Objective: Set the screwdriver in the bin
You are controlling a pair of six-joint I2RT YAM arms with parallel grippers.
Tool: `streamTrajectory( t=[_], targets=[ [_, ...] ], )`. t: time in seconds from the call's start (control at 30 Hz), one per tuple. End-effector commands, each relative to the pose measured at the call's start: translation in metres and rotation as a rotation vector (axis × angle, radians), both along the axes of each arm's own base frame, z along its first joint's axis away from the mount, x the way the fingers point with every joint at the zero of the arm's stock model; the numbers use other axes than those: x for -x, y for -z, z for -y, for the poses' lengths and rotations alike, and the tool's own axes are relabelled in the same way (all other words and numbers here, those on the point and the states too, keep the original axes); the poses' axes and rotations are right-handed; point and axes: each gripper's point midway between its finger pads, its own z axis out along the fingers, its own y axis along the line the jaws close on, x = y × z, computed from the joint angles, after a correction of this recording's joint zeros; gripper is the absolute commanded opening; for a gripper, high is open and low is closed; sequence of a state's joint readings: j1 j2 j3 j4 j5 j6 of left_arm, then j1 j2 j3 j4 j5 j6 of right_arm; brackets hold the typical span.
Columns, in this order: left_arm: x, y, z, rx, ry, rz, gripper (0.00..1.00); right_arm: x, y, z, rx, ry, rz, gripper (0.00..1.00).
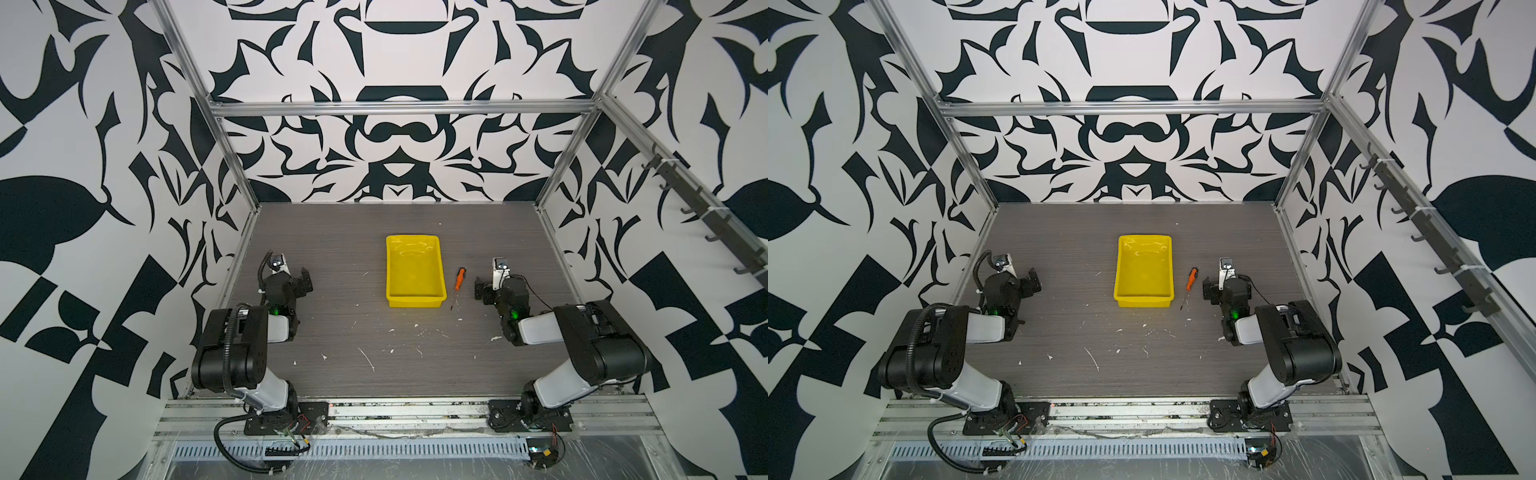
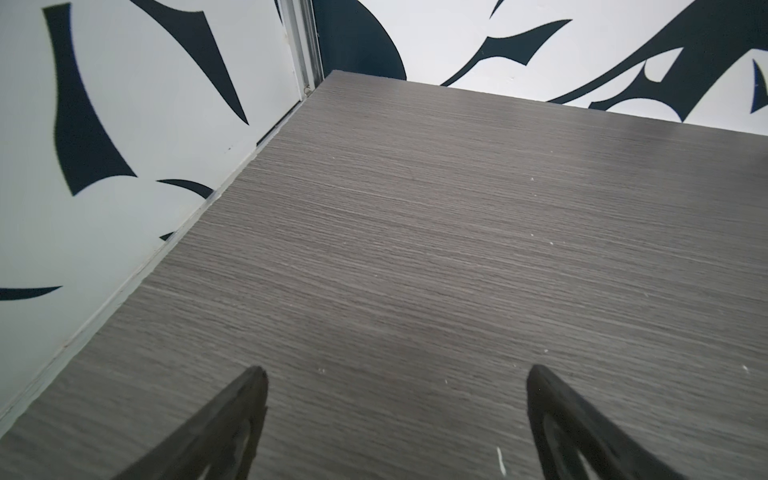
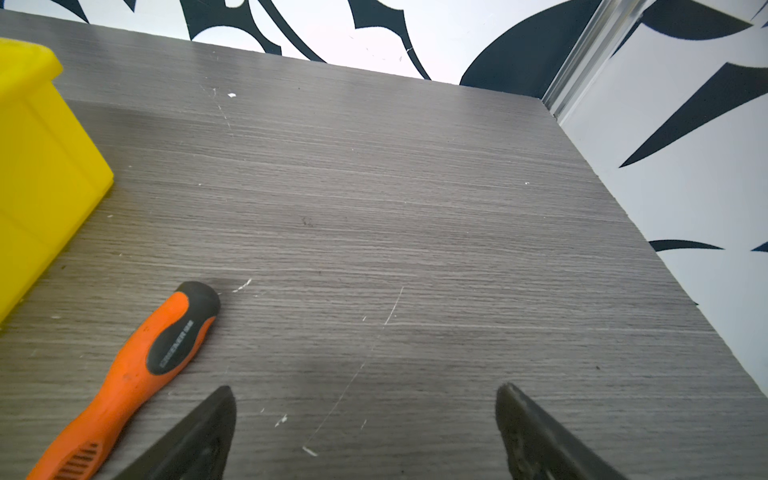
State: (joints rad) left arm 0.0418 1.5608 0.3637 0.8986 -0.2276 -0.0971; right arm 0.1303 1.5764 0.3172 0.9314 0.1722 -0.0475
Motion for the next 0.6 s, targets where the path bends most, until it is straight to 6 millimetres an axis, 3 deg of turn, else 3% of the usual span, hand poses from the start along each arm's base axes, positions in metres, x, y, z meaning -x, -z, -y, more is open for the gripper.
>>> streamTrajectory(
  t=[0.0, 0.17, 0.37, 0.43, 0.57],
  targets=[
    [-0.005, -0.009, 0.001, 0.012, 0.005, 0.03, 1.0, -0.009, -0.019, 0.002, -0.013, 0.017, 0.058, 1.0],
    [-0.005, -0.009, 0.001, 0.011, 0.005, 0.03, 1.0, -0.006, -0.023, 0.01, -0.01, 0.063, 0.087, 1.0],
    [-0.005, -0.012, 0.01, 0.017, 0.06, 0.04, 1.0, 0.007, -0.051, 0.017, 0.008, 0.132, 0.081, 1.0],
    [-0.003, -0.019, 0.023, 0.015, 0.144, 0.051, 1.0, 0.013, -0.062, 0.021, 0.008, 0.168, 0.002, 1.0],
    [0.004, -0.047, 0.023, 0.031, 0.111, -0.024, 1.0, 0.018, -0.097, 0.024, -0.125, 0.249, -0.031, 1.0]
  ],
)
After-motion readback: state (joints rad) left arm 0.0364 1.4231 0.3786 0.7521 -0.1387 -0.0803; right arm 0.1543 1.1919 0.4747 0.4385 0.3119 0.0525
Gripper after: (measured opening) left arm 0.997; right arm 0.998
